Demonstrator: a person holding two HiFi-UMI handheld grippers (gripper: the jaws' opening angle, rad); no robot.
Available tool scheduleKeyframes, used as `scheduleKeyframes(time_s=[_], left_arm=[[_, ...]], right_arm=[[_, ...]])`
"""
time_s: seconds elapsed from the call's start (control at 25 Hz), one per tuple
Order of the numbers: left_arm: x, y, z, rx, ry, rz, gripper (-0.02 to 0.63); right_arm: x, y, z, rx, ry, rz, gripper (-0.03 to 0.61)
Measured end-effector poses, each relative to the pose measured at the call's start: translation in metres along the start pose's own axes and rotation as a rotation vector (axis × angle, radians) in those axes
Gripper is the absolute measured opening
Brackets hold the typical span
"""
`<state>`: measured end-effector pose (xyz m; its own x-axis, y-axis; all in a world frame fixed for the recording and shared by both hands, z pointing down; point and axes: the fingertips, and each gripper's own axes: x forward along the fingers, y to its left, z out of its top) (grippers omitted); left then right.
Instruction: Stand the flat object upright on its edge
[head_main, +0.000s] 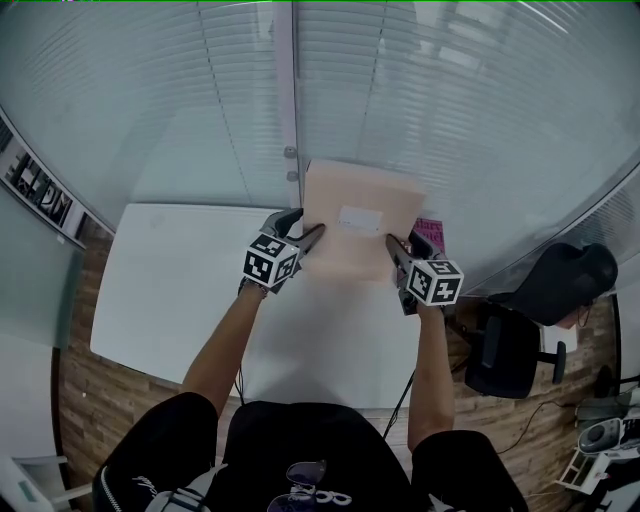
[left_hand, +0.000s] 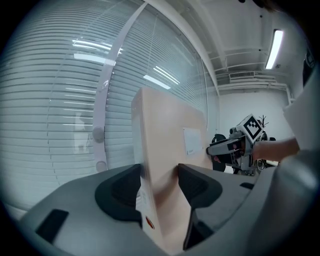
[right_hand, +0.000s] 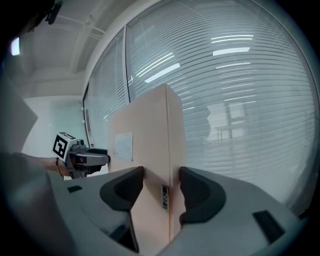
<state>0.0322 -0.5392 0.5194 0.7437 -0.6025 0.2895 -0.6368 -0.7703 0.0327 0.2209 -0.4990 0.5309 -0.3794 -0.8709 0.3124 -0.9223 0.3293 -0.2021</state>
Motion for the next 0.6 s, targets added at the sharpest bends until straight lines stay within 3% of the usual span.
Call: scheduleKeyframes(time_s=[0.6], left_arm=[[0.056, 0.033, 0.016, 0.021, 0.01, -0.002, 0.253]], right_arm=[[0.046, -0.043, 0.022, 0.0, -0.007, -0.036, 0.249]])
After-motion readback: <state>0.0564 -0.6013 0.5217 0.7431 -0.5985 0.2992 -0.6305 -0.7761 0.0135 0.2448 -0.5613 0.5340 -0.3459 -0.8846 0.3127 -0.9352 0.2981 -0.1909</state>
